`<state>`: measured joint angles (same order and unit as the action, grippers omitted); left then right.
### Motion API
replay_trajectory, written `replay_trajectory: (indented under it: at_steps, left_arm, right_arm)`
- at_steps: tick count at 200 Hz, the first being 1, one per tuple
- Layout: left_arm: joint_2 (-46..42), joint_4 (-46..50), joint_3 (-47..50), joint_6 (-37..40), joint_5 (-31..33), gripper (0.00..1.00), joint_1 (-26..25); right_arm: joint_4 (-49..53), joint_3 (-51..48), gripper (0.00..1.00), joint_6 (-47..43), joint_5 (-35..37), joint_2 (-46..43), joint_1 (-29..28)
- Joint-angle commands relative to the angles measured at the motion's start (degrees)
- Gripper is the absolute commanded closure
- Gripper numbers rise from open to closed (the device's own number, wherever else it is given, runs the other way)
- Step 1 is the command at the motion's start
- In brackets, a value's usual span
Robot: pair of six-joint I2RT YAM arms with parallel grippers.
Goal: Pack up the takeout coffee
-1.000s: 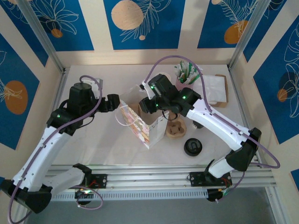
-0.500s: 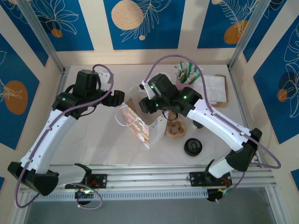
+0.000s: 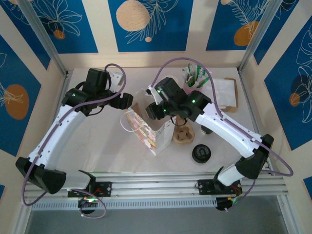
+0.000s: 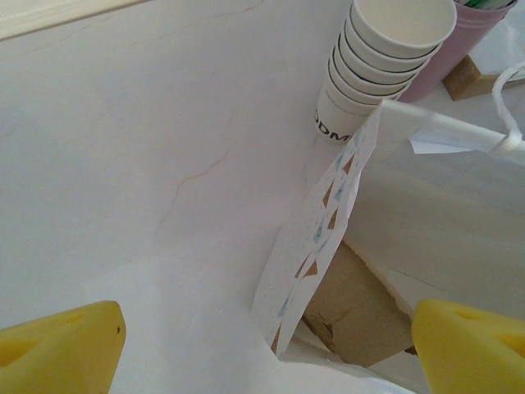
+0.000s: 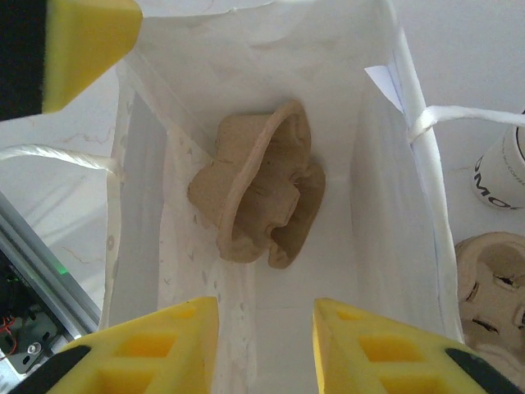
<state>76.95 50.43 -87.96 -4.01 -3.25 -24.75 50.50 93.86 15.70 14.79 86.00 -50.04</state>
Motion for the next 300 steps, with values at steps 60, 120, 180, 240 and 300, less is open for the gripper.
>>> replay_trajectory:
  at_steps: [60, 120, 180, 240, 300]
  left_arm:
    - [3.0, 2.3, -3.8, 2.5, -2.0, 0.09, 0.7]
    - [1.7, 1.4, -3.5, 0.1, -2.0, 0.11, 0.7]
    - [-3.4, -2.1, -0.5, -4.4, 1.7, 0.11, 0.7]
    - [-9.1, -4.3, 4.2, -7.4, 5.7, 0.11, 0.7]
    - [-11.2, -4.3, 6.7, -8.8, 5.3, 0.11, 0.7]
  right_arm:
    - [2.4, 3.2, 0.63, 1.2, -0.2, -1.3, -0.6]
    - [7.0, 6.6, 0.61, 9.4, -0.1, 1.7, -0.8]
    - [10.5, 10.4, 0.56, 25.4, 1.4, 5.7, -2.9]
    - [14.2, 15.7, 0.51, 39.0, 4.4, 13.2, -3.6]
    - [12.7, 16.2, 0.45, 46.0, 8.7, 16.0, -3.8]
